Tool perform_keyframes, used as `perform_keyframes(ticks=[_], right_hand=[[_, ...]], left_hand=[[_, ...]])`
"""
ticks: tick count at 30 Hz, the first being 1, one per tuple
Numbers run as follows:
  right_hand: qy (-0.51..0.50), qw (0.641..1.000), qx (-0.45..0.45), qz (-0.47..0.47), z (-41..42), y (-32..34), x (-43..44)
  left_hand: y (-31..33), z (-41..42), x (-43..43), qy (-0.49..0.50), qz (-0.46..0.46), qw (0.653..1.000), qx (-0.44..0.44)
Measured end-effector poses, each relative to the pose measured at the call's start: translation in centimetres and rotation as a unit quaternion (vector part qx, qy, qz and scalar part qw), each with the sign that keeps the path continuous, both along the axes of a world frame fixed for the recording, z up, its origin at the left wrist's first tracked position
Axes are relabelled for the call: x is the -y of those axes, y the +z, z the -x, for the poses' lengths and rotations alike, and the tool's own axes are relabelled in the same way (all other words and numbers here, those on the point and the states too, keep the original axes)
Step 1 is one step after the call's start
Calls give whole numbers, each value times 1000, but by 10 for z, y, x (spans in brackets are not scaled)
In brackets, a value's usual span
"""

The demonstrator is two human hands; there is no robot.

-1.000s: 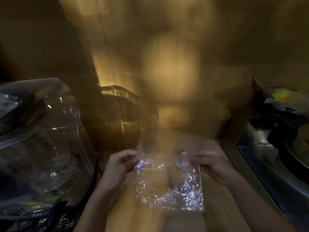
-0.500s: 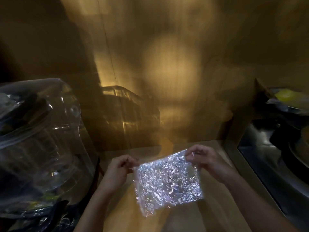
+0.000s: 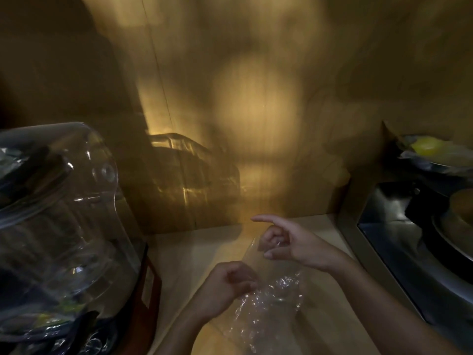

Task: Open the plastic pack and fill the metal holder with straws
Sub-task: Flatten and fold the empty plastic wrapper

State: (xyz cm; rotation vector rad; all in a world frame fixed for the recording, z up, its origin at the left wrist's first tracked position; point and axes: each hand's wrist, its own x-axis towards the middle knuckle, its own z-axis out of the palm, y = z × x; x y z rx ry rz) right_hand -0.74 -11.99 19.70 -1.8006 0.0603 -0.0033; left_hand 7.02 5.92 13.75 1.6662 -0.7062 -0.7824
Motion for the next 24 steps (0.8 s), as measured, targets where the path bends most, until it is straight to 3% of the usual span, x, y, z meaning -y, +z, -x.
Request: perform_keyframes(ticks=[9,14,24], right_hand=[[-111,983,-56,-137,12,-36,12],[-152,958,-73,-233,11,-62,-10],[-134,970,-151,-135,-8,-113,-51]], left_hand=[[-6,-10,-13,94,37,993,-56],[-12,-12,-20,195,86,969,-125],[-40,-13,-40,310,90,929,-179]])
